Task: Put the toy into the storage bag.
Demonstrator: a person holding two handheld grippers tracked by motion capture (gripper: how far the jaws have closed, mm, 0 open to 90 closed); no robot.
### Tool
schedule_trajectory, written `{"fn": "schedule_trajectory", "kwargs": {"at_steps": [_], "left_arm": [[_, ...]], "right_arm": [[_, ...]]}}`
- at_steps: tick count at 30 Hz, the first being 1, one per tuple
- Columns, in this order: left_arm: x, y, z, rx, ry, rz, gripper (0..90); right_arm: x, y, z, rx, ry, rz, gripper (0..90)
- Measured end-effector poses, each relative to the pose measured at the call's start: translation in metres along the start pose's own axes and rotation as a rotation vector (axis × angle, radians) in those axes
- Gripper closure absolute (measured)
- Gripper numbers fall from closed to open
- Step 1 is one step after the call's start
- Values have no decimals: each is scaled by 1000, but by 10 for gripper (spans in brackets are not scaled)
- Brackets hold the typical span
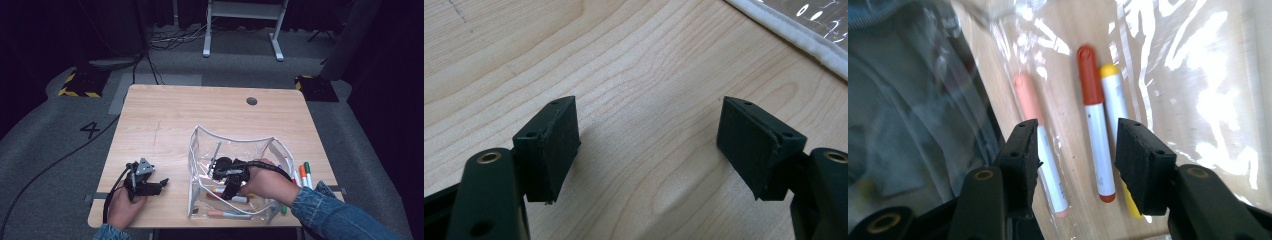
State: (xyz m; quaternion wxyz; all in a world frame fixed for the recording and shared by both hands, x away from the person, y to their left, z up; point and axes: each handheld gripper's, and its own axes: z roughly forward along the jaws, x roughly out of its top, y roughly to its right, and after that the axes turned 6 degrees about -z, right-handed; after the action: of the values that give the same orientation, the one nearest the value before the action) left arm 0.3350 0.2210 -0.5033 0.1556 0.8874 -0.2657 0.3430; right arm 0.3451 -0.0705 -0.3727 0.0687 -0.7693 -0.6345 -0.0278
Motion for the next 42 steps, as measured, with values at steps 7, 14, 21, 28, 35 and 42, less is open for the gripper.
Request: {"fn": "schedule_trajectory", "kwargs": {"at_steps": [7,14,21,28,35,42], "left_arm": [[0,0,0,1,-1,0,253],[0,0,0,0,0,1,252],[0,0,0,-1,0,-4,252],[0,0,0,-1,0,-2,252],[0,0,0,-2,1,-5,252],[0,0,0,-2,1,-5,252]], "right_arm": [[-15,0,-40,-50,149,38,542],[-55,5,-84,-80,352,119,523],[-86,6,-105,-109,448,173,333],[-130,2,-128,-181,522,248,158],[-174,5,-140,-284,598,353,82],[-216,19,-135,-323,594,465,245]]}}
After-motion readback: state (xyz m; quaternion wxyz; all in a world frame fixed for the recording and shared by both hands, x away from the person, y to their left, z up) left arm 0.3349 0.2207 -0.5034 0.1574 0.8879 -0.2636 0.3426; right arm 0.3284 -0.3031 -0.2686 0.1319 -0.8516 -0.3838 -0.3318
